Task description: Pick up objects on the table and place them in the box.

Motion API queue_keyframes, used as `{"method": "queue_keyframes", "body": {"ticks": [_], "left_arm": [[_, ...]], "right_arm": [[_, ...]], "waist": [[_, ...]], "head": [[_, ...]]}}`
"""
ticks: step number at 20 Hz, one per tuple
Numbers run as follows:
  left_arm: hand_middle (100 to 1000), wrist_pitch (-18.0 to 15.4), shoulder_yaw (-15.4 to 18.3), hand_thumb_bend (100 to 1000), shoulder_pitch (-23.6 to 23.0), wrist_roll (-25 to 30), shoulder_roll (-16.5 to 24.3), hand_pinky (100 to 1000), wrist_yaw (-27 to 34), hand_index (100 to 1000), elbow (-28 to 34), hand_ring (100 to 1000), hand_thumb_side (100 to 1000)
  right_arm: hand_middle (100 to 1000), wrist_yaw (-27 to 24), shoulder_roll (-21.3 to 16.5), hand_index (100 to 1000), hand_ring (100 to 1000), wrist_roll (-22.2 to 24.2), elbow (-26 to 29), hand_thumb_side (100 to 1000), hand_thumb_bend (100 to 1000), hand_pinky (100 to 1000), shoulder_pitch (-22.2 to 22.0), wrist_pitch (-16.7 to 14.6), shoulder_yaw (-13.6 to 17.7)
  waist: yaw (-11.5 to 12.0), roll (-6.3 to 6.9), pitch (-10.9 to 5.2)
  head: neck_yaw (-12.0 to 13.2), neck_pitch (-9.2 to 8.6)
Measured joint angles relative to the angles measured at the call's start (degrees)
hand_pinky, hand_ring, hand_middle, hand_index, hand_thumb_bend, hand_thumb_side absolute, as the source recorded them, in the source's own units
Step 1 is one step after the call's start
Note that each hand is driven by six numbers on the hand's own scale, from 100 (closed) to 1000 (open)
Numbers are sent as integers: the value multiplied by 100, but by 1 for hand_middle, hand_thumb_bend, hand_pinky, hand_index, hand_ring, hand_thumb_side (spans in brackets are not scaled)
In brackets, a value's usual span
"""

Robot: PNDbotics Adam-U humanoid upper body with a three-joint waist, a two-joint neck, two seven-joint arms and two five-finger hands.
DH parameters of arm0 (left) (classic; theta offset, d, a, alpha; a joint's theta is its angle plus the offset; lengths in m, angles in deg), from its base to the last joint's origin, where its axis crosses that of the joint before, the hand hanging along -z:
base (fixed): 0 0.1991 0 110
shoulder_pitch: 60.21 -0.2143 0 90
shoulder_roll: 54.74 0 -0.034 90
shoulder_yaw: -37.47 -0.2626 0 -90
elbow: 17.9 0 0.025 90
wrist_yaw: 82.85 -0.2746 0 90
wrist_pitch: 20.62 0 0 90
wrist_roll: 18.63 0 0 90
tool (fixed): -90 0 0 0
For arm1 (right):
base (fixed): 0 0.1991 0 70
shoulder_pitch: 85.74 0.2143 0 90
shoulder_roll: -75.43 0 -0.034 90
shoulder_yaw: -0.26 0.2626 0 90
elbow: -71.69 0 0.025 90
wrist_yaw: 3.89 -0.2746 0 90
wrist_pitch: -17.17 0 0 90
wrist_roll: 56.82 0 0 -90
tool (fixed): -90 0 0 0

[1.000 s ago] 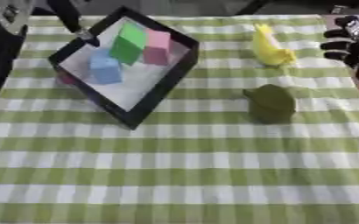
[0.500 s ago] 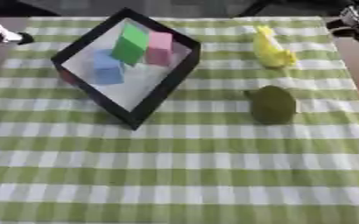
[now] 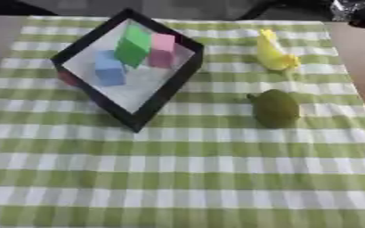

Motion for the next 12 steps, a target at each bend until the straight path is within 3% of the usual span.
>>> {"method": "queue_keyframes", "body": {"ticks": [6, 12], "left_arm": [[722, -78, 183, 426, -298, -538, -299, 814, 331, 829, 226, 630, 343], [719, -165, 244, 424, -449, -896, -484, 814, 575, 826, 305, 627, 352]], "right_arm": [[802, 531, -243, 883, 826, 864, -431, 419, 100, 850, 470, -373, -471], [808, 1066, -306, 887, 831, 1465, -735, 379, 244, 852, 671, -892, -820]], "waist": [[-2, -19, 0], [-8, -52, 0]], "head": [[-3, 0], [12, 0]]}}
